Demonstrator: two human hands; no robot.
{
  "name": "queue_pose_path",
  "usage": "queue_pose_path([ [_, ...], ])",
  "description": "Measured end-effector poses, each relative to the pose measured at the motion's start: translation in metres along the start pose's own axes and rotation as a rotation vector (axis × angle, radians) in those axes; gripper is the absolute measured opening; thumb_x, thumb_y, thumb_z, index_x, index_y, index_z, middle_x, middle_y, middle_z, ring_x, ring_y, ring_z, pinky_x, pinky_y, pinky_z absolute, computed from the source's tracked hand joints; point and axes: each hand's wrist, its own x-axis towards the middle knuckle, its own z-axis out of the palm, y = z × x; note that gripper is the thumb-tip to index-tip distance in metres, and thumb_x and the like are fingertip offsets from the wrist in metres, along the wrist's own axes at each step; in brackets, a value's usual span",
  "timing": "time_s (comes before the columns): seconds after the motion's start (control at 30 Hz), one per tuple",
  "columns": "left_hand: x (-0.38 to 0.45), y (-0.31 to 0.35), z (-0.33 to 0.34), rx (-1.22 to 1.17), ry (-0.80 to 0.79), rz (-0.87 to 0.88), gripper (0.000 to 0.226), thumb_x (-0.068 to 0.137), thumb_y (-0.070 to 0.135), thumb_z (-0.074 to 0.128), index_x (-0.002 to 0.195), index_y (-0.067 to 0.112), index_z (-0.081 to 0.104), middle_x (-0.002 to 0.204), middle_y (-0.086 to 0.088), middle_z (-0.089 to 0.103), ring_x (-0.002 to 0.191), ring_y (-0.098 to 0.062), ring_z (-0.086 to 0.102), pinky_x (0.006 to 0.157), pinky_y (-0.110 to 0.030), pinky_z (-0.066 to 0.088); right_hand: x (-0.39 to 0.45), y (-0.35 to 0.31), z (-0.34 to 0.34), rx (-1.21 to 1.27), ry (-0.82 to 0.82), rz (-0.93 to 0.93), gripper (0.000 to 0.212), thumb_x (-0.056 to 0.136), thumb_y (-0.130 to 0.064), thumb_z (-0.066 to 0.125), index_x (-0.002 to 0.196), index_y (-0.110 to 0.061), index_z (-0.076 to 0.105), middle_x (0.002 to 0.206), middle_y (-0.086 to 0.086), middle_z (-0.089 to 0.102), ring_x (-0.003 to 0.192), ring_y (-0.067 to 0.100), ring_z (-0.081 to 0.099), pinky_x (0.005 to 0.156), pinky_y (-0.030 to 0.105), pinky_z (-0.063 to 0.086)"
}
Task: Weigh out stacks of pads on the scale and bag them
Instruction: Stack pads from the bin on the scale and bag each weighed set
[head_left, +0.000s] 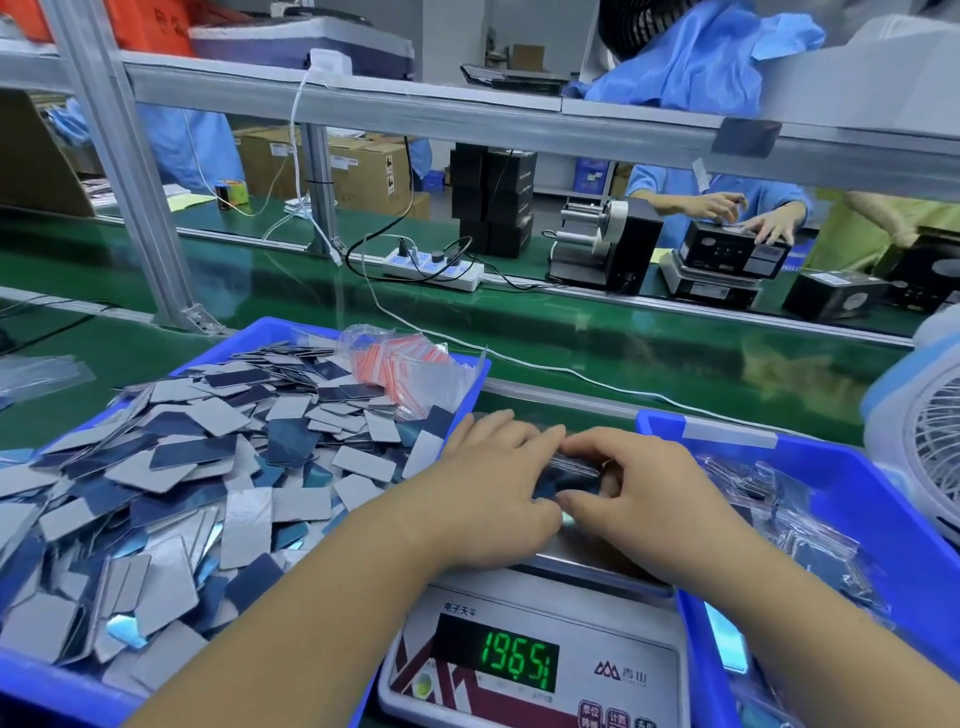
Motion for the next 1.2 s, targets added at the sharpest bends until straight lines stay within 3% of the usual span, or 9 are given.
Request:
queue_pose_path([
  [0.07,0.001,0.002,-0.001,-0.054,0.018,0.018,0.082,0.073,0.046,0.029,0.155,0.034,0.025,0.155,0.007,0.033,0.147,-0.013,0.014,0.123,-0.041,0.009,0.000,0.003,-0.001,0.025,0.017,0.035,0.035,0.075,-0.017,0.077,0.094,-0.043,0.063,0.059,-0.030,0.060,0.061,-0.005,0.057,0.061,0.006,0.039],
  [0.13,0.000,-0.001,-0.006,-0.239,0.107,0.020,0.064,0.076,0.040,0.034,0.138,0.035,0.051,0.135,0.008,0.055,0.131,-0.012,0.039,0.115,-0.038,0.030,0.000,0.005,-0.001,0.031,0.047,0.033,0.036,0.074,-0.016,0.079,0.092,-0.042,0.061,0.062,-0.023,0.062,0.064,-0.006,0.058,0.064,0.004,0.039],
  [0.23,-0.001,-0.008,-0.011,-0.491,0.266,-0.022,0.032,0.090,0.040,0.048,0.114,0.038,0.070,0.108,0.024,0.070,0.103,0.007,0.059,0.095,-0.028,0.049,-0.002,0.005,-0.001,0.031,0.040,0.000,0.036,0.073,-0.018,0.078,0.098,-0.039,0.063,0.078,-0.023,0.063,0.066,-0.008,0.056,0.065,0.003,0.038],
  [0.37,0.001,-0.010,-0.009,-0.506,0.354,0.003,0.015,0.093,0.027,0.066,0.099,0.035,0.077,0.091,0.026,0.072,0.088,0.009,0.064,0.082,-0.020,0.052,-0.002,0.005,-0.001,0.045,0.015,-0.014,0.036,0.073,-0.020,0.077,0.096,-0.042,0.060,0.080,-0.022,0.064,0.058,0.001,0.054,0.060,0.008,0.040],
  [0.53,0.007,-0.012,-0.007,-0.704,0.455,-0.052,0.011,0.089,0.021,0.070,0.086,0.030,0.074,0.075,0.012,0.074,0.071,-0.004,0.066,0.069,-0.020,0.047,-0.003,0.002,0.000,-0.010,-0.023,-0.042,0.043,0.074,-0.024,0.079,0.107,-0.040,0.056,0.067,-0.045,0.051,0.061,-0.003,0.054,0.061,0.006,0.039],
  [0.7,0.011,-0.016,-0.005,-0.757,0.503,-0.090,0.007,0.089,0.026,0.069,0.086,0.033,0.069,0.063,0.011,0.068,0.056,-0.001,0.054,0.065,-0.025,0.042,-0.003,0.001,0.001,-0.016,-0.016,-0.064,0.054,0.074,-0.029,0.079,0.118,-0.043,0.052,0.082,-0.053,0.045,0.073,-0.009,0.055,0.064,0.003,0.037],
  [0.93,0.010,-0.015,-0.005,-0.716,0.503,-0.054,0.011,0.090,0.024,0.070,0.085,0.033,0.071,0.072,0.010,0.072,0.066,-0.006,0.062,0.070,-0.033,0.055,-0.003,0.003,0.001,-0.009,-0.014,-0.035,0.051,0.072,-0.034,0.080,0.115,-0.044,0.053,0.077,-0.046,0.050,0.068,-0.004,0.055,0.060,0.006,0.037],
  [1.13,0.003,-0.018,-0.010,-0.529,0.554,0.123,0.012,0.089,0.015,0.073,0.089,0.027,0.076,0.077,0.020,0.070,0.077,-0.001,0.065,0.072,-0.011,0.048,0.000,0.005,-0.002,0.044,-0.009,0.003,0.037,0.072,-0.033,0.080,0.095,-0.050,0.056,0.074,-0.037,0.054,0.064,0.001,0.053,0.064,0.011,0.042],
  [1.2,0.003,-0.020,-0.011,-0.499,0.512,0.101,0.012,0.089,0.018,0.072,0.089,0.030,0.075,0.076,0.020,0.070,0.077,0.001,0.064,0.074,-0.013,0.049,0.002,0.006,-0.002,0.053,-0.010,0.017,0.031,0.073,-0.033,0.080,0.090,-0.047,0.059,0.071,-0.034,0.056,0.062,0.001,0.053,0.062,0.011,0.041],
])
